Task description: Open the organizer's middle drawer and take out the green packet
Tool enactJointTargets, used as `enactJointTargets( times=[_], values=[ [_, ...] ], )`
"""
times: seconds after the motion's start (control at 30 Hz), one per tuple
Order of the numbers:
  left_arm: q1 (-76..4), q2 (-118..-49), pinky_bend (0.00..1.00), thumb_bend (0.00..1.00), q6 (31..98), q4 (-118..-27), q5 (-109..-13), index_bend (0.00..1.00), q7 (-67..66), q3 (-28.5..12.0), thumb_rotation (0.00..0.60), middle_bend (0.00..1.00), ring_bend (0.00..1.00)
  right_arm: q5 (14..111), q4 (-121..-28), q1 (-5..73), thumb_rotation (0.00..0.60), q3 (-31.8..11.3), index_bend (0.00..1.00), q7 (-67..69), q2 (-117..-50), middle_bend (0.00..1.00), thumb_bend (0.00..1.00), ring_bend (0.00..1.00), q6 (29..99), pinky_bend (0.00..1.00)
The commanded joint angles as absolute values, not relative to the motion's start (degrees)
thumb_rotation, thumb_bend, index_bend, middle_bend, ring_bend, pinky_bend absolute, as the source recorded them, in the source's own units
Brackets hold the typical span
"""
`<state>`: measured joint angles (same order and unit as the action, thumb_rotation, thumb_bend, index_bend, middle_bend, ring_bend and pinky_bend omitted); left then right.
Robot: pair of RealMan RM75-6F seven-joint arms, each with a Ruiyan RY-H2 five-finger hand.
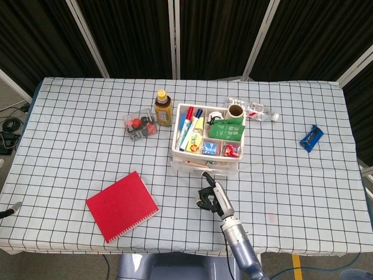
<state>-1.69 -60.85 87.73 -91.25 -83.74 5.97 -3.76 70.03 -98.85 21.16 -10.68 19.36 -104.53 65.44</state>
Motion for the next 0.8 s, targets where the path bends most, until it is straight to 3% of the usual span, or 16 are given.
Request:
enactJointTargets(
  times=[0.03,0.33,0.8],
  values=[
    [-1.7,-60.9,0.00,0.06,87.7,-91.3,-83.8,0.00,5.8,-3.7,0.600,0.00,0.00,71.2,-99.8,20.2,0.600,-9.0,0.32,19.7,-103.5,0.94,0.50,0.93,65.7,0.77],
    [-1.8,-61.0,0.00,0.06,87.7,-91.4,-83.9,0.00,5.5,-3.6,0.600,0.00,0.00,74.7,-100.6,18.4,0.600,-5.9,0.32,20.7,-101.6,0.94,0.50,0.93,66.9,0.77],
    [-1.6,-60.8,0.00,0.06,87.9,-91.4,-83.7,0.00,5.7,-3.8,0.600,0.00,0.00,87.8,-102.4,15.5,0.600,-0.6,0.28,13.5,-98.1,0.93,0.47,0.93,76.1,0.77]
  ],
)
